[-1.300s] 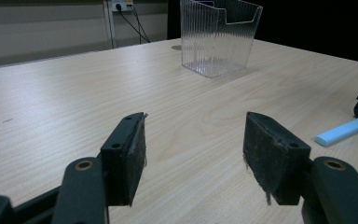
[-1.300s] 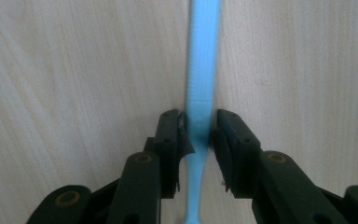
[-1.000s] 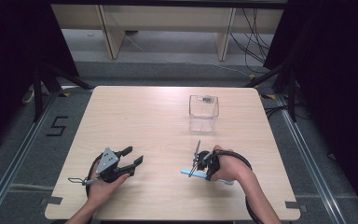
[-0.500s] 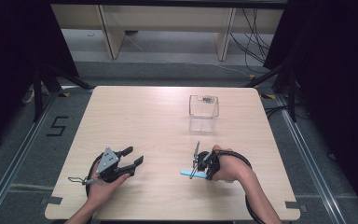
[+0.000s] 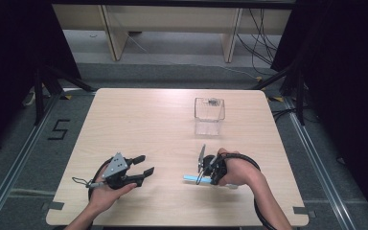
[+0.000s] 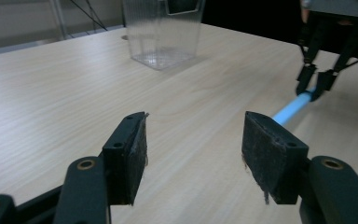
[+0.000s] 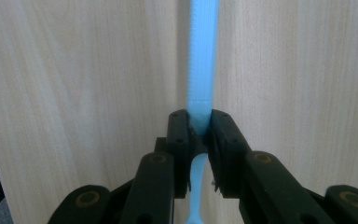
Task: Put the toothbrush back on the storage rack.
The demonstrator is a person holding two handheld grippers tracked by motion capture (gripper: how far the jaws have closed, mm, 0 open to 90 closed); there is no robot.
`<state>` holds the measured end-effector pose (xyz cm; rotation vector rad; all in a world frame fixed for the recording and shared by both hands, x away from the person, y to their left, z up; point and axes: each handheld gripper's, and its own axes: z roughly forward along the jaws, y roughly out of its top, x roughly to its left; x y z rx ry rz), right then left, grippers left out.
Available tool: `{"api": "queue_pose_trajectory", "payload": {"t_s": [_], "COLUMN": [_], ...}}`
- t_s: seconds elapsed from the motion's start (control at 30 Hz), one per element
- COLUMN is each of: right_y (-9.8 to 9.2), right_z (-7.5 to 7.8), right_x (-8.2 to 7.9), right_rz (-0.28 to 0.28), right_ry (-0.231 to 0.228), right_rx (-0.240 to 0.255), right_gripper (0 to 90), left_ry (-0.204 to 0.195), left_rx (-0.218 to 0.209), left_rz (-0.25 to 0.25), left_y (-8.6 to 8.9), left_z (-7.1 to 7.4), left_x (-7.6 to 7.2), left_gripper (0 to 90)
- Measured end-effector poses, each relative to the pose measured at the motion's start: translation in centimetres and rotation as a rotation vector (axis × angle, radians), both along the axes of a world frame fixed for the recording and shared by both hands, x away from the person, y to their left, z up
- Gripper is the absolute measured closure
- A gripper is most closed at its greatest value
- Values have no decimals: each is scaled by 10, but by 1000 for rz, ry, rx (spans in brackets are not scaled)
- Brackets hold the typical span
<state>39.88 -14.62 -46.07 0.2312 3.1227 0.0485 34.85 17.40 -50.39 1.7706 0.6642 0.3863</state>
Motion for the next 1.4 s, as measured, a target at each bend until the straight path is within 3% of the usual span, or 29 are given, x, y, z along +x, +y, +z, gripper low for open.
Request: {"api": "queue_pose_trajectory", "payload": {"t_s": [0.07,0.1,0.2,0.37,0.47,0.5,0.53,0.57,0.6,0.7,0.73,0.77,0.9,0.97,1.0,1.03,1.1,1.4], "right_y": [1,1,4,8,10,12,12,14,14,16,18,19,23,25,26,28,31,42], "right_z": [1,3,6,13,15,15,16,16,16,17,19,20,23,24,25,26,27,26], "right_x": [0,-2,-3,-7,-9,-8,-11,-9,-10,-10,-13,-12,-14,-10,-12,-11,-13,-15], "right_rz": [25,-1,41,57,62,108,68,107,106,129,102,123,113,169,146,170,147,187], "right_ry": [-3,9,6,5,10,4,8,8,7,5,8,7,8,-5,-1,-1,6,24], "right_rx": [6,-3,-2,8,6,7,5,8,22,35,15,26,28,25,24,24,16,22], "right_gripper": [792,792,792,792,792,792,792,792,792,792,792,792,792,792,792,792,792,792], "left_ry": [23,33,47,78,92,96,103,107,115,113,121,123,128,128,127,129,129,131], "left_rx": [-1,-1,30,75,107,116,123,130,134,170,173,171,174,182,190,195,208,228], "left_rz": [-40,-60,-119,-221,-263,-278,-293,-308,-321,-346,-351,-361,-385,-390,-397,-399,-414,-471], "left_y": [-4,-6,-13,-28,-37,-41,-44,-48,-51,-59,-62,-64,-70,-72,-73,-74,-76,-85], "left_z": [2,3,7,13,16,16,16,16,15,11,10,8,5,4,4,3,2,1], "left_x": [-2,-2,-4,-1,2,3,3,4,5,9,9,10,11,11,11,10,10,9], "left_gripper": [401,402,402,402,403,405,407,408,410,424,428,432,457,478,487,494,516,597]}}
